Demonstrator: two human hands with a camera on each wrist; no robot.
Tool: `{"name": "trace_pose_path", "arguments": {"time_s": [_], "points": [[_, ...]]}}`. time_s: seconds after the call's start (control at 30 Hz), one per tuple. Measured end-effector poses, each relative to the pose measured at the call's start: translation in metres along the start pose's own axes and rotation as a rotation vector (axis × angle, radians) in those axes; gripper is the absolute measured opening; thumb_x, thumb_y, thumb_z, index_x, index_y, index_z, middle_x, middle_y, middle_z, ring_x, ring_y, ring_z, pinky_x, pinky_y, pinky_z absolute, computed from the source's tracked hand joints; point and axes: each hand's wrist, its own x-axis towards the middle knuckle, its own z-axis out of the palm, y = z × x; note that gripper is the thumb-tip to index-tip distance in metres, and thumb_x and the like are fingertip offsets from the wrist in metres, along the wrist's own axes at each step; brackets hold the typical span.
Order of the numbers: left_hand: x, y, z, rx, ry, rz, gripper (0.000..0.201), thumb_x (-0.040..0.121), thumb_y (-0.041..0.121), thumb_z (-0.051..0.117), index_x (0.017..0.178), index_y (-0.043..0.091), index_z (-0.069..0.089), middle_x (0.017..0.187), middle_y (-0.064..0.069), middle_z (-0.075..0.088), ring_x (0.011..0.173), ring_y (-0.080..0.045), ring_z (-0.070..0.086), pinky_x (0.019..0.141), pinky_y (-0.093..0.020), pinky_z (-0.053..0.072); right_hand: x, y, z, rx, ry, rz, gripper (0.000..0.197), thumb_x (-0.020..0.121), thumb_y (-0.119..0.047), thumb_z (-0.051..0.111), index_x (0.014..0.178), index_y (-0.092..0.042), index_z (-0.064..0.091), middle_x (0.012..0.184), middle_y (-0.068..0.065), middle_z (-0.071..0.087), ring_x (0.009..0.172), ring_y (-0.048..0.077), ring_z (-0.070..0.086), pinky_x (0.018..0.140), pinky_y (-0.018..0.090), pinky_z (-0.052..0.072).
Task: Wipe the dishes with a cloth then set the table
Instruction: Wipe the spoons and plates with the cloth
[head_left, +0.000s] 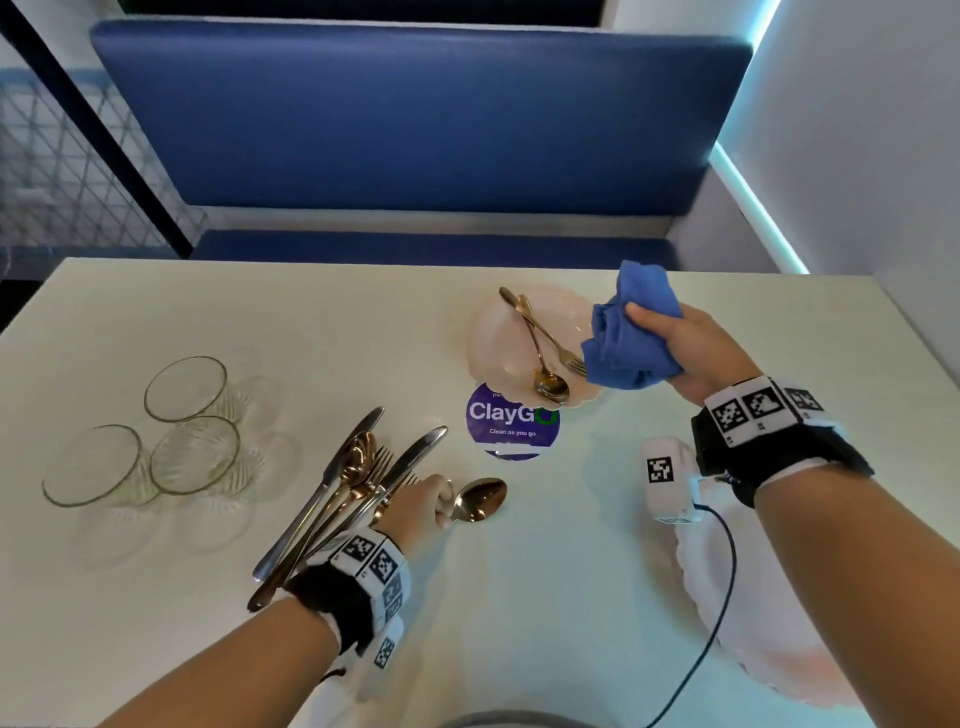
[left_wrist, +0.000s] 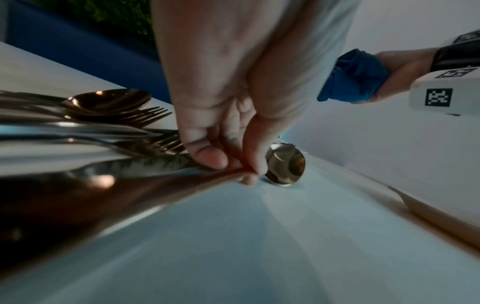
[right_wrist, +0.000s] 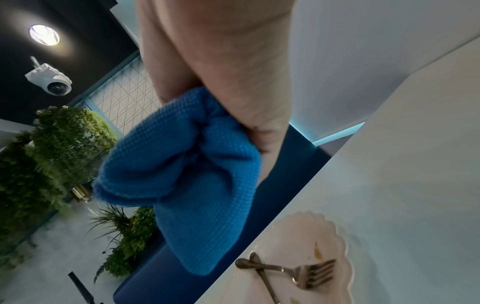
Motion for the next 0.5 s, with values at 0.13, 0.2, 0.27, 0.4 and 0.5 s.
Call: {"name": "trace_pose_path", "arguments": {"time_s": [0.13,0.2,0.27,0.4,0.5], "points": [[0.004,0.007,-0.007,0.054,0.014,0.032,0.014,0.085,0.004,0.057,0.099,0.008,0.057,0.081,0.002,0.059,0.083,-0.013,0.058,0.073,-0.017,0.046,0.005,-0.003,-0.012,0.005,0.023,0.014,0.043,0.087,-0.023,0.064,0.119,0.003,0.057,0.115,0.019,0.064,0.106,0.028,0.062,0.095,0.040,0.049],[0.010,0.015,-0.015,0.101,0.044,0.043,0.017,0.085,0.007,0.059,0.102,0.007,0.057,0.082,0.003,0.058,0.082,-0.012,0.057,0.078,-0.022,0.045,0.006,-0.004,-0.015,0.016,0.030,0.023,0.043,0.087,-0.025,0.063,0.120,0.002,0.056,0.117,0.019,0.064,0.109,0.029,0.062,0.095,0.041,0.050],[0.023,0.030,-0.025,0.083,0.091,0.041,0.019,0.086,0.011,0.061,0.104,0.009,0.058,0.087,0.003,0.060,0.082,-0.010,0.057,0.077,-0.020,0.043,0.007,-0.004,-0.017,0.073,0.013,0.038,0.041,0.091,-0.026,0.057,0.124,0.000,0.053,0.115,0.014,0.064,0.107,0.025,0.062,0.087,0.034,0.054],[0.065,0.072,-0.049,-0.023,0.182,0.045,0.013,0.089,0.013,0.057,0.098,0.009,0.066,0.100,-0.003,0.066,0.086,-0.015,0.059,0.077,-0.021,0.045,0.009,-0.004,-0.022,0.234,-0.084,0.126,0.040,0.096,-0.035,0.044,0.130,-0.014,0.047,0.119,0.005,0.061,0.108,0.019,0.059,0.088,0.040,0.051],[0.106,0.104,-0.059,-0.066,0.211,0.035,0.022,0.090,0.013,0.053,0.101,0.006,0.070,0.107,-0.008,0.068,0.100,-0.022,0.061,0.087,-0.027,0.046,0.013,0.001,-0.030,0.272,-0.101,0.150,0.041,0.097,-0.035,0.042,0.133,-0.016,0.044,0.123,0.004,0.059,0.110,0.018,0.059,0.086,0.038,0.052]]}}
